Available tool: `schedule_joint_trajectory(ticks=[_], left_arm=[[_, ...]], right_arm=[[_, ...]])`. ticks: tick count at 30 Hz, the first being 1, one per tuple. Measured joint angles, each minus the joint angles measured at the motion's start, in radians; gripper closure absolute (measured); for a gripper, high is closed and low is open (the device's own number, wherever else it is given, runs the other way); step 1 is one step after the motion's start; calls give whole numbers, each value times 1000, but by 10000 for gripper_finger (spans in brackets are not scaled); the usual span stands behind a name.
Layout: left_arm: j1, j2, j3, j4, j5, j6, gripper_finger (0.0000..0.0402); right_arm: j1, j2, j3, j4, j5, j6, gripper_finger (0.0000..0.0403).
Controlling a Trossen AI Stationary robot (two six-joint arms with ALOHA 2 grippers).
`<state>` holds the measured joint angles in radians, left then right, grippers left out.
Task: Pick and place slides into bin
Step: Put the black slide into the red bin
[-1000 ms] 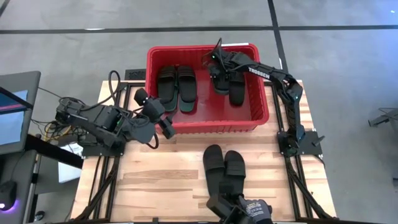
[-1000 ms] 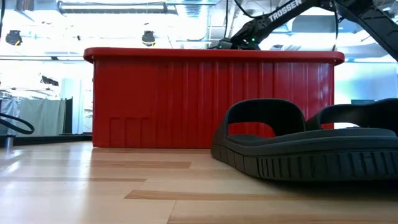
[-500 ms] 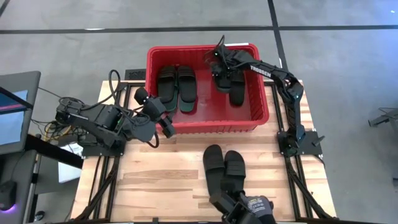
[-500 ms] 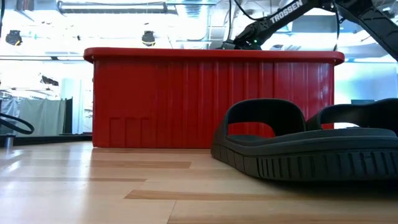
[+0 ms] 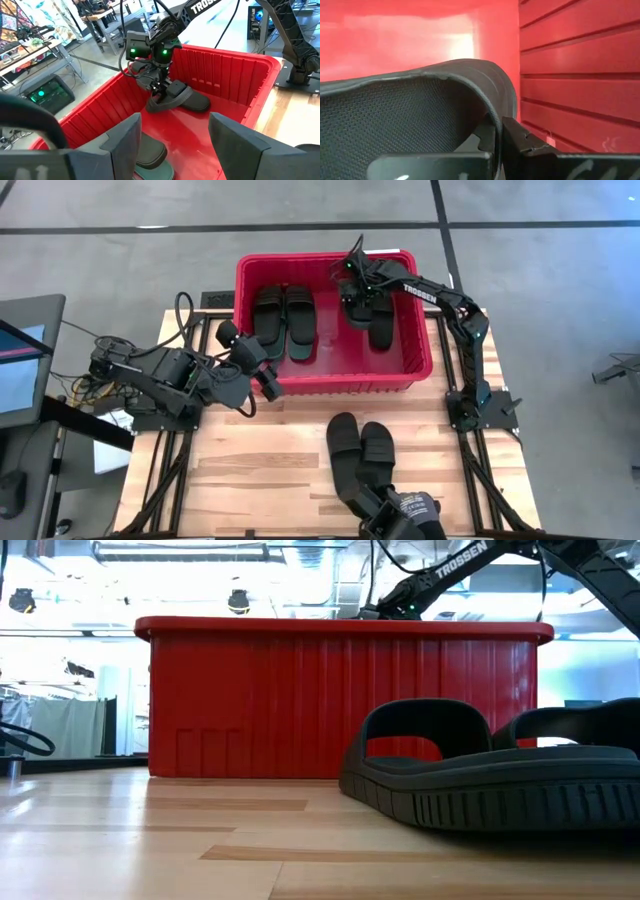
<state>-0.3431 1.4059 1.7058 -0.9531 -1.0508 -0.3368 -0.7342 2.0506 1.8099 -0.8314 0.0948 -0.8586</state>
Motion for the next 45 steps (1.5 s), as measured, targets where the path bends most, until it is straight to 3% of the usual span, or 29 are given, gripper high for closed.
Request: schedule_joint_trajectory(ticks=[33,45], left_arm=[[0,1,0,1,1,-22,182],[-1,1,0,0,26,-22,182]], right_arm=[[0,63,1,-34,67,-40,399],[13,66,-1,-33,73,8,314]])
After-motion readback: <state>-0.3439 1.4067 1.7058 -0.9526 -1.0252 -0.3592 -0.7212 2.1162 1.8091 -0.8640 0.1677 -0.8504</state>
